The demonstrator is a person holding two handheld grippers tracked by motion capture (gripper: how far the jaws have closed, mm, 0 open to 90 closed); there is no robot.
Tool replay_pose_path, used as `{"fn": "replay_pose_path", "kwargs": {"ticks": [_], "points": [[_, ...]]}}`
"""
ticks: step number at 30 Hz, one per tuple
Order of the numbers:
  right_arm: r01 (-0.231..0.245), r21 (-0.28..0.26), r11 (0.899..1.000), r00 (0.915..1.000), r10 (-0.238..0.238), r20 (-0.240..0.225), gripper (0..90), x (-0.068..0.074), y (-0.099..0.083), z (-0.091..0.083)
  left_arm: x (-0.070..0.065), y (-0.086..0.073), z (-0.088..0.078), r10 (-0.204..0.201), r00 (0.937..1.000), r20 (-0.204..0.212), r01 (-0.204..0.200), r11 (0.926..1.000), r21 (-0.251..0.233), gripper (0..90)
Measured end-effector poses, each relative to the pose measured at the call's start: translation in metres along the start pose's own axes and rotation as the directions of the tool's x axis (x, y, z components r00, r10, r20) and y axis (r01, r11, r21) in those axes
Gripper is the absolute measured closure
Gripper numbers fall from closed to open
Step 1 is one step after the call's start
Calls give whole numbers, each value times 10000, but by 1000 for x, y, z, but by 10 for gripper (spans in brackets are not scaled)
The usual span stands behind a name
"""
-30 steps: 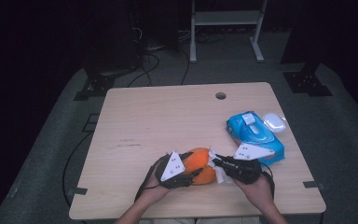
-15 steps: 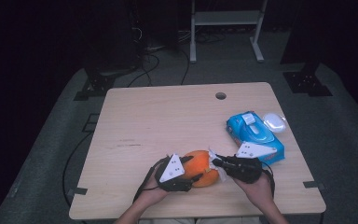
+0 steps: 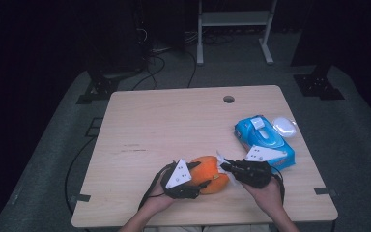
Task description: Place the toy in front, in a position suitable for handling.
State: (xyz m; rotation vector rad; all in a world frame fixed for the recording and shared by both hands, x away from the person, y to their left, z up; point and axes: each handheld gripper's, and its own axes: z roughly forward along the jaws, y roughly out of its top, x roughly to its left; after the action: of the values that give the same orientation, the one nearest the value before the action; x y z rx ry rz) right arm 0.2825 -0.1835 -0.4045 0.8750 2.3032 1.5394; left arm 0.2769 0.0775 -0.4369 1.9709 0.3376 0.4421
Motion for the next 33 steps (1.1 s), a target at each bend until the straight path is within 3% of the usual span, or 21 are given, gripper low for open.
{"fn": "replay_pose_path", "kwargs": {"ticks": [3,6,8,10,13,14,17,19,21,22,25,27,31,33], "points": [[0,111,9999,10000,0,-40,825,-2,-2,2,1,0,-1,-116,9997,212,117,9999,-4,333],[8,400,9992,10000,-4,-92,825,-7,-6,2,7,3,-3,-835,9948,579,857,9957,-354,248],[37,460,9989,9998,-28,-183,825,-7,-8,2,13,3,-5,-1387,9878,710,1422,9887,-469,176],[109,525,9986,9997,-97,-232,825,-7,-8,2,18,1,-3,-1881,9806,559,1897,9815,-251,95],[106,536,9985,9995,-90,-298,825,-7,-8,2,23,-5,1,-2708,9590,836,2708,9626,116,84],[87,549,9985,9996,-71,-290,825,-7,-8,2,23,-6,2,-2806,9551,950,2803,9598,174,90],[71,517,9986,9997,-58,-242,825,-6,-8,2,20,-4,0,-2223,9716,808,2209,9749,268,266],[120,428,9990,9998,-113,-173,825,-3,-6,2,17,-1,-3,-1670,9848,470,1665,9859,143,363],[320,328,9989,9994,-317,-120,826,3,-3,2,12,4,-6,-749,9971,-154,748,9972,-93,418],[476,224,9986,9988,-473,-141,826,7,0,2,9,7,-7,-241,9984,-518,230,9995,-226,433],[643,-186,9978,9968,-652,-467,826,14,6,2,3,13,-8,439,9927,-1122,-493,9978,-453,448],[818,-192,9965,9961,-823,-305,826,15,9,4,4,10,-5,335,9947,-971,-371,9987,-357,441],[421,235,9988,9990,-425,163,826,-1,-3,10,9,1,-2,-152,9988,-460,147,9998,-122,403],[-136,324,9994,9993,125,347,826,-13,-11,11,11,0,-3,-371,9993,-91,372,9993,31,384]]}}
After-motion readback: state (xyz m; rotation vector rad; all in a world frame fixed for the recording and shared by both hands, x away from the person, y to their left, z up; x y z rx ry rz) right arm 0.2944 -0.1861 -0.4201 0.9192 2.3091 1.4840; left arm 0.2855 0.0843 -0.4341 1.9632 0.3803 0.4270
